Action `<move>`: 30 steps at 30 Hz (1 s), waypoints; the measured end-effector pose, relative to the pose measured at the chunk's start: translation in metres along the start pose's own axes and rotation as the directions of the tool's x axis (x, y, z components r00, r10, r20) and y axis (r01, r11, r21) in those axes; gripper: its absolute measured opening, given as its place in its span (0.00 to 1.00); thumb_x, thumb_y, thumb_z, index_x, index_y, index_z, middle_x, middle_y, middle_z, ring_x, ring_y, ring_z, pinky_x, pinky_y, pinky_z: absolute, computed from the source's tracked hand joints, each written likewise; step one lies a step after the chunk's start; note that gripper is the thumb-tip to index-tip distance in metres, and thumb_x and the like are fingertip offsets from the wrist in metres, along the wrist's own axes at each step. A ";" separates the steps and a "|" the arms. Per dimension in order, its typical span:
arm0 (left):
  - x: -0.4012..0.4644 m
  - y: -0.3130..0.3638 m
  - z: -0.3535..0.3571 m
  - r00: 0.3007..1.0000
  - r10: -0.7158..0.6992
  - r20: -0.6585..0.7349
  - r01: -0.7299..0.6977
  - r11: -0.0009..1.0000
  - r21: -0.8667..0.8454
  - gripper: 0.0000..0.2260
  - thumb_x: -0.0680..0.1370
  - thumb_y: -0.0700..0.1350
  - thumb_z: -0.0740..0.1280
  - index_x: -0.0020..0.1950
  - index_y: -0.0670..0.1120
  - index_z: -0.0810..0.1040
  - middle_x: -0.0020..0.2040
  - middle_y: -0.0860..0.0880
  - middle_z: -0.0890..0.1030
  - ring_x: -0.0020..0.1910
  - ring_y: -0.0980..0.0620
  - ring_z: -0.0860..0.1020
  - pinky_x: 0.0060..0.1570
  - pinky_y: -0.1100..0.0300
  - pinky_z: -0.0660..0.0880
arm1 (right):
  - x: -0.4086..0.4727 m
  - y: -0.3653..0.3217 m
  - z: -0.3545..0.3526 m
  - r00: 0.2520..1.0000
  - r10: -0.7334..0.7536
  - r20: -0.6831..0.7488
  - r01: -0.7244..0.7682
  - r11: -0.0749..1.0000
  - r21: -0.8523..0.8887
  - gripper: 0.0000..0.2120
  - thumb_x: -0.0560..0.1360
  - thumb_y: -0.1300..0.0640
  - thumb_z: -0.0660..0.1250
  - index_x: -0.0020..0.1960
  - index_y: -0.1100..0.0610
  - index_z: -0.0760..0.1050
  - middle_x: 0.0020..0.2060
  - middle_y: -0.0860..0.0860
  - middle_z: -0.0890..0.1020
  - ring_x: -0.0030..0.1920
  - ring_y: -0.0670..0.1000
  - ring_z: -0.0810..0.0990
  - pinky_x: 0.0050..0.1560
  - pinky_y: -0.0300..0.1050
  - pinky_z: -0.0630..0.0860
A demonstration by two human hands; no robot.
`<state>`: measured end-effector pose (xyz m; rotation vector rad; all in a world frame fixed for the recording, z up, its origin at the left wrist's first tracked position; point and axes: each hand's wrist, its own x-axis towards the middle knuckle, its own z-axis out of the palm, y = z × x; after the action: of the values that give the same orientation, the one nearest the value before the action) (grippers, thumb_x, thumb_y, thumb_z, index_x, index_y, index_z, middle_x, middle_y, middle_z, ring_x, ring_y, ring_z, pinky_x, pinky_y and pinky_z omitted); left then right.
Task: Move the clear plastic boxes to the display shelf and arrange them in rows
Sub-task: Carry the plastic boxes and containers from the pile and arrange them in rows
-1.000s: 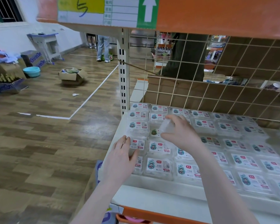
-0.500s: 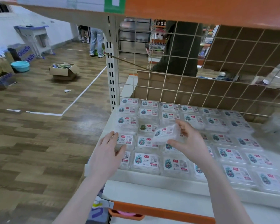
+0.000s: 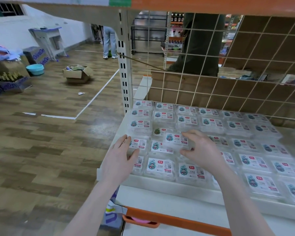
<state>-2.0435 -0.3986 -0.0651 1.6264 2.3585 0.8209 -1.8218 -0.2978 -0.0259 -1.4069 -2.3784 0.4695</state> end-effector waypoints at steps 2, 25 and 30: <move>0.000 0.000 0.000 1.000 -0.003 0.001 0.003 1.000 0.001 0.24 0.80 0.55 0.58 0.75 0.49 0.62 0.75 0.56 0.60 0.72 0.56 0.62 0.67 0.59 0.65 | 0.005 -0.005 0.001 1.000 -0.026 0.009 0.026 0.999 -0.044 0.26 0.74 0.53 0.69 0.70 0.52 0.67 0.68 0.47 0.69 0.66 0.48 0.68 0.63 0.39 0.64; 0.001 -0.003 0.001 1.000 0.003 -0.001 -0.003 0.999 -0.046 0.23 0.80 0.54 0.59 0.74 0.50 0.63 0.75 0.57 0.60 0.68 0.56 0.67 0.66 0.60 0.66 | 0.043 -0.035 0.020 0.999 -0.027 -0.033 0.022 0.990 -0.138 0.20 0.78 0.59 0.61 0.69 0.52 0.69 0.66 0.47 0.70 0.58 0.49 0.74 0.45 0.39 0.72; 0.001 -0.002 0.001 1.000 -0.027 -0.002 0.027 0.999 -0.034 0.23 0.79 0.56 0.58 0.74 0.53 0.63 0.75 0.59 0.59 0.62 0.54 0.73 0.62 0.60 0.69 | 0.041 -0.031 0.022 0.998 -0.048 -0.050 0.040 0.989 -0.145 0.19 0.78 0.58 0.60 0.69 0.51 0.69 0.66 0.47 0.71 0.58 0.48 0.74 0.44 0.40 0.73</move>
<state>-2.0447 -0.3981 -0.0664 1.5783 2.3493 0.8544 -1.8745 -0.2779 -0.0271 -1.4049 -2.4370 0.2502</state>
